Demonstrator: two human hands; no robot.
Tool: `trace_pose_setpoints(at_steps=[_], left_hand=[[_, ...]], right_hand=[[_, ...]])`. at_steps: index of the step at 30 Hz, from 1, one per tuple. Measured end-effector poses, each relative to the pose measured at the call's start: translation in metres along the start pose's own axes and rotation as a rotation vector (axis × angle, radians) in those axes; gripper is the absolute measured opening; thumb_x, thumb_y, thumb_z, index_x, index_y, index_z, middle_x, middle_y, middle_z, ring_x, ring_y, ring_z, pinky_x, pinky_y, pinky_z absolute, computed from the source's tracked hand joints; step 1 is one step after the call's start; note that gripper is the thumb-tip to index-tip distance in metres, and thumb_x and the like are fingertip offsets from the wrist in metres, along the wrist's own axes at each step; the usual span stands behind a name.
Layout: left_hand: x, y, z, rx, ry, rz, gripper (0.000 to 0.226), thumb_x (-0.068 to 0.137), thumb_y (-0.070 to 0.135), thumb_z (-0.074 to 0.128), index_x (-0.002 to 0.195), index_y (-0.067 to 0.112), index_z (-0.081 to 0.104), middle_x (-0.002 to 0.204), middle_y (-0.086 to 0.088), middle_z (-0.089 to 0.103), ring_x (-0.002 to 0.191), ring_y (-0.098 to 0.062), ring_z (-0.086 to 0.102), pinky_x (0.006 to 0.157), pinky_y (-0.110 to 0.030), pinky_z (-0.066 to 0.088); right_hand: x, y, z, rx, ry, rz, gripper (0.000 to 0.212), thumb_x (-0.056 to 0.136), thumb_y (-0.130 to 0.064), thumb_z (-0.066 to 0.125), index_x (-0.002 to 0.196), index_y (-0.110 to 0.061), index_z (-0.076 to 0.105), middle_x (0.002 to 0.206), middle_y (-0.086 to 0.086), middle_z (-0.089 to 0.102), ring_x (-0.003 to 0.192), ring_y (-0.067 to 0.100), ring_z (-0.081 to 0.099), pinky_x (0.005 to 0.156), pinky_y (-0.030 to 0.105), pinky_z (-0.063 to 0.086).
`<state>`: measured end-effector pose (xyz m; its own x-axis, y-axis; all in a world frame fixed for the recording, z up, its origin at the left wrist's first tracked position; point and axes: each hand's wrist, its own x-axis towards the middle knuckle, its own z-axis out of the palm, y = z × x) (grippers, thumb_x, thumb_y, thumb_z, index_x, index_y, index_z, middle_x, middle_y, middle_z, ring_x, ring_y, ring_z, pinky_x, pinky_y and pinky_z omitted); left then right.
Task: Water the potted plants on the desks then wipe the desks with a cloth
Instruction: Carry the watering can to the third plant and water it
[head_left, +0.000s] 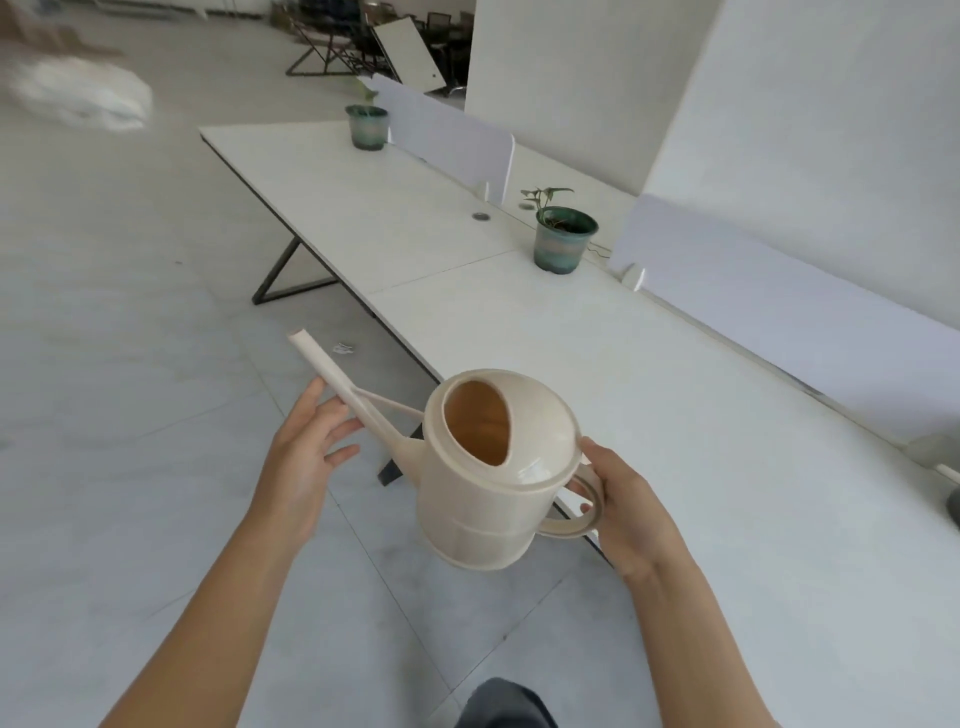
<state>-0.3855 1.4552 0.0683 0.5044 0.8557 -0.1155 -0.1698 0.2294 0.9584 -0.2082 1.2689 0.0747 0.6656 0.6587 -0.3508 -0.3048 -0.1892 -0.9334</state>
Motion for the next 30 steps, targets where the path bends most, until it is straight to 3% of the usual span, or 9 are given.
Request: trace_pose_setpoints(at_steps=[3, 10, 14, 18, 21, 25, 30], left_hand=[[0.022, 0.001, -0.013, -0.034, 0.031, -0.013, 0.048, 0.095, 0.014, 0.041, 0.141, 0.029, 0.033, 0.108, 0.017, 0.06, 0.109, -0.021, 0.057, 0.093, -0.036, 0.039], [0.099, -0.003, -0.024, -0.045, 0.072, -0.072, 0.057, 0.095, 0.014, 0.042, 0.144, 0.035, 0.022, 0.131, 0.007, 0.05, 0.114, -0.026, 0.055, 0.096, -0.04, 0.041], [0.156, 0.004, -0.02, -0.029, 0.114, -0.081, 0.057, 0.095, 0.013, 0.042, 0.145, 0.033, 0.021, 0.11, 0.015, 0.058, 0.109, -0.025, 0.057, 0.1, -0.042, 0.04], [0.217, 0.014, -0.014, -0.005, 0.153, -0.067, 0.057, 0.096, 0.013, 0.042, 0.145, 0.033, 0.02, 0.105, 0.018, 0.057, 0.107, -0.026, 0.057, 0.1, -0.041, 0.04], [0.262, 0.017, -0.011, 0.006, 0.174, -0.073, 0.058, 0.096, 0.014, 0.042, 0.146, 0.033, 0.018, 0.104, 0.018, 0.056, 0.108, -0.026, 0.056, 0.098, -0.04, 0.04], [0.314, 0.02, -0.007, -0.005, 0.178, -0.074, 0.059, 0.096, 0.014, 0.042, 0.146, 0.033, 0.017, 0.102, 0.018, 0.058, 0.107, -0.024, 0.056, 0.097, -0.039, 0.04], [0.384, 0.022, -0.002, 0.011, 0.051, -0.071, 0.048, 0.096, 0.016, 0.041, 0.134, 0.042, 0.029, 0.098, 0.022, 0.063, 0.099, -0.012, 0.06, 0.092, -0.035, 0.043]], right_hand=[[0.022, -0.002, 0.023, -0.01, -0.02, 0.025, 0.035, 0.089, -0.035, 0.05, 0.06, -0.023, 0.067, 0.057, -0.007, 0.062, 0.077, 0.015, 0.054, 0.088, 0.033, 0.033], [0.11, -0.014, 0.059, -0.039, -0.006, 0.039, 0.038, 0.09, -0.03, 0.049, 0.055, -0.019, 0.059, 0.049, -0.009, 0.055, 0.072, 0.014, 0.052, 0.074, 0.028, 0.034], [0.174, -0.033, 0.074, -0.036, -0.018, 0.051, 0.038, 0.089, -0.029, 0.05, 0.054, -0.019, 0.058, 0.05, -0.008, 0.049, 0.068, 0.015, 0.044, 0.071, 0.027, 0.032], [0.239, -0.053, 0.089, -0.054, -0.036, 0.056, 0.052, 0.091, -0.032, 0.046, 0.041, -0.021, 0.055, 0.06, -0.003, 0.047, 0.071, 0.015, 0.043, 0.085, 0.029, 0.03], [0.284, -0.069, 0.101, -0.053, -0.028, 0.103, 0.052, 0.09, -0.037, 0.046, 0.041, -0.021, 0.052, 0.053, -0.009, 0.052, 0.073, 0.013, 0.046, 0.093, 0.034, 0.025], [0.329, -0.079, 0.115, -0.034, 0.031, 0.109, 0.05, 0.09, -0.036, 0.047, 0.044, -0.017, 0.048, 0.043, -0.014, 0.053, 0.071, 0.01, 0.046, 0.092, 0.033, 0.025], [0.369, -0.096, 0.133, 0.0, 0.12, 0.111, 0.044, 0.089, -0.034, 0.048, 0.049, -0.019, 0.053, 0.061, -0.004, 0.051, 0.073, 0.015, 0.044, 0.085, 0.031, 0.028]])
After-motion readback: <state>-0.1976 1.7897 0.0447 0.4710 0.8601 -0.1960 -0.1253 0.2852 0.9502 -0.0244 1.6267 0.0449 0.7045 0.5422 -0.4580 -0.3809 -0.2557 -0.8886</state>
